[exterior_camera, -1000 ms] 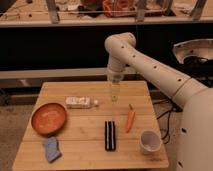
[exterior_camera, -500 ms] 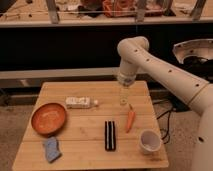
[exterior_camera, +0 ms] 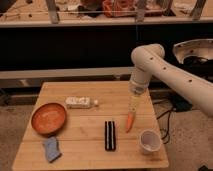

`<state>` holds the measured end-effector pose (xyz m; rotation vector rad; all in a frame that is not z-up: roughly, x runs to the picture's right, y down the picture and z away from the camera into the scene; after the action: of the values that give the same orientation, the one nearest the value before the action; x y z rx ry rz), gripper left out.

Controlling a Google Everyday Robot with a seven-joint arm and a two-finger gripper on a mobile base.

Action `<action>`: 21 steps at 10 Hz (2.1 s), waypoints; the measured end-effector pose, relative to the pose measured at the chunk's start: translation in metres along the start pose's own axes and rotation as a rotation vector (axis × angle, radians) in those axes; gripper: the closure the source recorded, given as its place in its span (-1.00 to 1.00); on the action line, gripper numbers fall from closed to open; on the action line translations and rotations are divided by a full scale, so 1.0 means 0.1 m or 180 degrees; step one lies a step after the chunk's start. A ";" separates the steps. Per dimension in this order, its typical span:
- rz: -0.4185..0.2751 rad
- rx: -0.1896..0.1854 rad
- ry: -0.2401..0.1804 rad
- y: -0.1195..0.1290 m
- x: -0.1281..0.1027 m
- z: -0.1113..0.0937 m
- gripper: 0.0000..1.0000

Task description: Move the arm in a circular motion

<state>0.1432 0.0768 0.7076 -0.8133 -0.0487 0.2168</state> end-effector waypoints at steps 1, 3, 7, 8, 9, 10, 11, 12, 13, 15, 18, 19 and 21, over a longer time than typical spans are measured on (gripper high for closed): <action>0.0204 -0.0007 0.0016 0.28 0.19 0.02 -0.60; 0.0391 -0.0004 0.0040 0.67 0.33 0.05 -0.60; 0.0535 0.0051 0.0103 1.49 0.03 0.10 -0.60; 0.0472 0.0066 0.0116 1.59 -0.15 0.12 -0.60; 0.0407 0.0073 0.0120 1.61 -0.29 0.12 -0.60; 0.0314 0.0084 0.0123 1.60 -0.47 0.14 -0.60; 0.0185 0.0108 0.0120 1.52 -0.71 0.15 -0.60; 0.0069 0.0121 0.0116 1.42 -0.91 0.15 -0.60; -0.0015 0.0140 0.0111 1.31 -1.03 0.15 -0.60; -0.0333 0.0185 0.0079 0.83 -1.47 0.13 -0.60; -0.0760 0.0255 0.0012 0.18 -2.05 0.07 -0.60; -0.0835 0.0271 0.0018 -0.06 -2.14 0.04 -0.60; -0.0805 0.0297 0.0008 -0.46 -2.17 0.01 -0.60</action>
<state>-0.0606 0.0010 0.7504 -0.7067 -0.1372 -0.0209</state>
